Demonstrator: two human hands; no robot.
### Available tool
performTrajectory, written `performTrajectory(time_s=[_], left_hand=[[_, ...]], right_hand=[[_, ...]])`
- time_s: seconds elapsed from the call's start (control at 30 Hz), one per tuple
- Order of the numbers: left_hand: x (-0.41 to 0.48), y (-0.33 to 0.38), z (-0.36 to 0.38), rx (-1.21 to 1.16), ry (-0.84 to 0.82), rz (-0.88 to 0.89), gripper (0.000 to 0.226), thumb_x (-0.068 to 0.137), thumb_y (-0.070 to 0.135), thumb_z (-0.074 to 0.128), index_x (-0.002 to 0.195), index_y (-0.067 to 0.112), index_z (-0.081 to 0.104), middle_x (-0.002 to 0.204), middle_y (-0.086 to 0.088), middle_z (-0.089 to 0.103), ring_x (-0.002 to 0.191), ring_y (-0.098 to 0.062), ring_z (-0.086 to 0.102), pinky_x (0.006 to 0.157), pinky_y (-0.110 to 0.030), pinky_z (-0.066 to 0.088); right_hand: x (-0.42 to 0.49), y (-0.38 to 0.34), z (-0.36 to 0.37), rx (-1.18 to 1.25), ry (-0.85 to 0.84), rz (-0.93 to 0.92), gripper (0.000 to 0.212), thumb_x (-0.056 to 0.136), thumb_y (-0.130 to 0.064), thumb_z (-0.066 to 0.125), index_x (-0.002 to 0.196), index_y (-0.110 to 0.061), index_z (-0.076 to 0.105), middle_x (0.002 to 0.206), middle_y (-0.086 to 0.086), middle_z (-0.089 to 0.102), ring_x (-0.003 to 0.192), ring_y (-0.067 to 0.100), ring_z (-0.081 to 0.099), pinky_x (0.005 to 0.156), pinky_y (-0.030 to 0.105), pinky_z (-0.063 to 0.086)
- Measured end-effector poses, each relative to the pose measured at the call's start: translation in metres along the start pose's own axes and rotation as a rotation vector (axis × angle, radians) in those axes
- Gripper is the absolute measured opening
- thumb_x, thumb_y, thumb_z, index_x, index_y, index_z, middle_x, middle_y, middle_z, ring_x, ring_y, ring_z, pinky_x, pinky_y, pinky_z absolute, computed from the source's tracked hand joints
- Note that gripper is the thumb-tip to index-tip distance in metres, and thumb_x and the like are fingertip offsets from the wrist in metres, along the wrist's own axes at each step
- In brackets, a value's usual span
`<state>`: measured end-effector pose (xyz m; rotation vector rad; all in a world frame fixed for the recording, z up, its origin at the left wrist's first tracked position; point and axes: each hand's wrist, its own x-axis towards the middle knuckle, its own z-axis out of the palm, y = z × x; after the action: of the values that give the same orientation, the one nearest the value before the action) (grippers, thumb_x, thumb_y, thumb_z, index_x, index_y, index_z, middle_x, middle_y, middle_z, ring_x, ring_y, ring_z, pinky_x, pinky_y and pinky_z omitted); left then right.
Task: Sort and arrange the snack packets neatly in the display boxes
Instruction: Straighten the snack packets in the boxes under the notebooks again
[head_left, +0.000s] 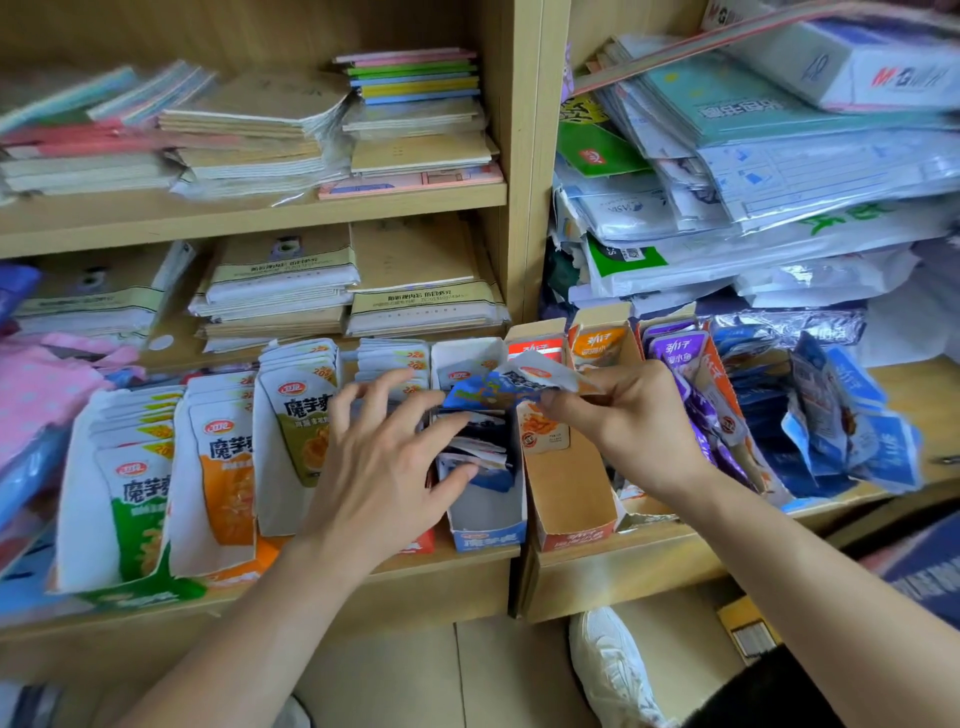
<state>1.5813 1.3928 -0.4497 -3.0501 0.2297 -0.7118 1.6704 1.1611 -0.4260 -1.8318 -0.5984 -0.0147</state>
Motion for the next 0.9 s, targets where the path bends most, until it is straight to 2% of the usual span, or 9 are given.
performTrajectory(time_s=[0.1, 0.2, 0.3, 0.4, 0.57, 0.63, 0.7, 0.8, 0.9], left_hand=[[0.000, 0.000, 0.001, 0.010, 0.007, -0.011, 0.047, 0.083, 0.060, 0.065, 0.119, 0.030, 0.073, 0.122, 0.004, 0.065, 0.128, -0.031, 0.048, 0.099, -0.054, 0.032], [0.001, 0.002, 0.001, 0.019, 0.012, -0.019, 0.048, 0.083, 0.060, 0.064, 0.119, 0.030, 0.072, 0.123, 0.003, 0.062, 0.127, -0.030, 0.047, 0.097, -0.052, 0.033], [0.002, 0.004, 0.000, 0.010, 0.037, -0.007, 0.048, 0.081, 0.058, 0.070, 0.117, 0.027, 0.072, 0.124, 0.001, 0.060, 0.124, -0.030, 0.046, 0.094, -0.052, 0.035], [0.002, 0.007, -0.001, -0.033, 0.138, 0.020, 0.044, 0.074, 0.048, 0.082, 0.107, 0.021, 0.070, 0.122, -0.002, 0.060, 0.119, -0.030, 0.049, 0.089, -0.048, 0.037], [0.001, 0.005, -0.004, -0.131, 0.209, 0.095, 0.075, 0.076, 0.036, 0.084, 0.138, 0.015, 0.048, 0.142, -0.004, 0.054, 0.128, -0.025, 0.051, 0.097, -0.041, 0.040], [0.000, 0.004, -0.003, -0.116, 0.225, 0.149, 0.063, 0.083, 0.027, 0.081, 0.138, 0.016, 0.054, 0.134, -0.002, 0.062, 0.122, -0.024, 0.058, 0.095, -0.039, 0.041], [0.000, 0.003, 0.000, -0.075, 0.260, 0.187, 0.034, 0.088, 0.022, 0.078, 0.120, 0.018, 0.069, 0.112, 0.002, 0.072, 0.110, -0.024, 0.064, 0.091, -0.039, 0.042], [-0.001, 0.000, 0.003, -0.068, 0.252, 0.182, 0.014, 0.092, 0.023, 0.074, 0.105, 0.020, 0.074, 0.097, 0.006, 0.075, 0.104, -0.024, 0.065, 0.089, -0.040, 0.042], [0.000, 0.000, 0.002, -0.086, 0.230, 0.158, 0.012, 0.091, 0.024, 0.074, 0.102, 0.020, 0.073, 0.092, 0.005, 0.075, 0.103, -0.025, 0.065, 0.089, -0.041, 0.042]], right_hand=[[-0.002, 0.005, -0.001, 0.094, 0.015, 0.034, 0.022, 0.088, -0.016, 0.076, 0.074, 0.001, 0.076, 0.065, 0.021, 0.067, 0.056, 0.036, 0.059, 0.052, 0.044, 0.049], [-0.001, 0.004, 0.000, 0.201, 0.016, 0.143, 0.007, 0.088, -0.010, 0.075, 0.092, -0.006, 0.080, 0.088, 0.010, 0.078, 0.083, 0.030, 0.076, 0.076, 0.056, 0.060], [0.005, 0.006, 0.001, 0.109, -0.021, 0.142, 0.013, 0.089, -0.014, 0.074, 0.081, -0.004, 0.079, 0.078, 0.007, 0.077, 0.070, 0.024, 0.074, 0.064, 0.047, 0.061], [0.015, 0.009, 0.012, -0.241, -0.147, -0.038, 0.026, 0.091, -0.020, 0.072, 0.071, -0.003, 0.073, 0.057, 0.001, 0.061, 0.048, 0.011, 0.050, 0.047, 0.024, 0.039], [0.026, 0.009, 0.028, -0.453, -0.379, -0.204, 0.012, 0.094, -0.013, 0.068, 0.099, -0.013, 0.079, 0.079, -0.002, 0.072, 0.067, 0.009, 0.057, 0.062, 0.009, 0.039], [0.029, 0.007, 0.024, -0.488, -0.478, -0.249, 0.022, 0.093, -0.005, 0.064, 0.109, -0.014, 0.077, 0.095, 0.002, 0.075, 0.081, 0.013, 0.064, 0.073, 0.012, 0.045], [0.033, 0.002, 0.013, -0.439, -0.521, -0.157, 0.042, 0.089, 0.004, 0.059, 0.123, -0.018, 0.071, 0.109, -0.003, 0.074, 0.092, 0.010, 0.066, 0.080, 0.020, 0.051], [0.050, 0.000, 0.003, -0.359, -0.312, -0.147, 0.034, 0.088, 0.003, 0.064, 0.115, -0.015, 0.073, 0.103, -0.003, 0.073, 0.081, 0.001, 0.061, 0.068, 0.011, 0.046], [0.071, 0.006, 0.016, -0.468, -0.140, -0.253, 0.019, 0.085, -0.010, 0.076, 0.103, -0.014, 0.077, 0.096, 0.001, 0.068, 0.078, 0.001, 0.058, 0.072, 0.012, 0.044]])
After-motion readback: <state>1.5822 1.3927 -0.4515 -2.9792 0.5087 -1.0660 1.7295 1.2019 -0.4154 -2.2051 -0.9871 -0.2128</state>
